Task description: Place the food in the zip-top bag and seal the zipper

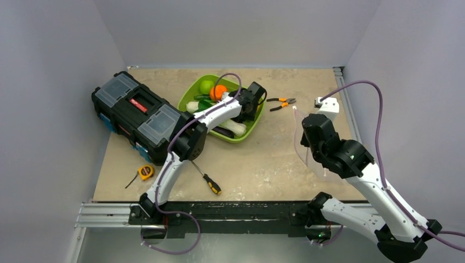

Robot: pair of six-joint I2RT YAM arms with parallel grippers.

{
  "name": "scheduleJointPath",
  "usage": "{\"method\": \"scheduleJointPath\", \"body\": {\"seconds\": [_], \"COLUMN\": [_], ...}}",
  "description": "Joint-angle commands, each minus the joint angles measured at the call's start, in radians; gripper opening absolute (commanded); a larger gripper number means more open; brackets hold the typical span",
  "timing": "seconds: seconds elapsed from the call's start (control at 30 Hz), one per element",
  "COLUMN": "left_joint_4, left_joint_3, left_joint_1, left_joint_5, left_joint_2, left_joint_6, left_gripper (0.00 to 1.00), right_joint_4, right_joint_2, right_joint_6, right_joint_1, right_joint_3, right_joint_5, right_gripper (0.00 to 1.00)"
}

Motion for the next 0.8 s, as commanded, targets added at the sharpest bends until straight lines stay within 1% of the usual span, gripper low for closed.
{"method": "scheduleJointPath", "body": {"seconds": [0.0, 0.07, 0.13, 0.23, 0.47, 0.57, 0.63, 0.7, 0.77], "left_joint_4": [0.016, 0.044, 0.083, 0.15, 0.27, 0.324, 0.353, 0.371, 0.374], "left_joint_3": [-0.008, -0.023, -0.045, -0.117, -0.357, -0.423, -0.452, -0.477, -0.504], "left_joint_1": [0.017, 0.02, 0.024, 0.03, 0.032, 0.03, 0.027, 0.022, 0.016], "left_joint_5": [-0.058, -0.063, -0.059, -0.03, 0.081, 0.175, 0.282, 0.362, 0.434], "left_joint_2": [-0.025, -0.05, -0.087, -0.172, -0.434, -0.539, -0.603, -0.662, -0.724], "left_joint_6": [0.042, 0.121, 0.213, 0.321, 0.496, 0.573, 0.659, 0.764, 0.901], "left_gripper": [0.61, 0.53, 0.47, 0.43, 0.35, 0.34, 0.32, 0.28, 0.21], "right_joint_4": [0.021, 0.032, 0.039, 0.048, 0.076, 0.082, 0.09, 0.1, 0.125], "right_joint_2": [0.014, 0.016, 0.017, 0.017, 0.007, 0.004, -0.001, -0.007, -0.017], "right_joint_6": [-0.019, -0.028, -0.035, -0.044, -0.056, -0.057, -0.059, -0.066, -0.079], "right_joint_1": [-0.005, -0.005, -0.005, -0.005, -0.005, -0.005, -0.005, -0.005, -0.005], "right_joint_3": [0.026, 0.026, 0.025, 0.024, 0.021, 0.021, 0.018, 0.016, 0.007], "right_joint_5": [0.011, 0.011, 0.009, 0.01, 0.005, -0.008, -0.03, -0.062, -0.098], "right_gripper": [0.02, 0.02, 0.02, 0.02, 0.02, 0.02, 0.01, 0.01, 0.01]}}
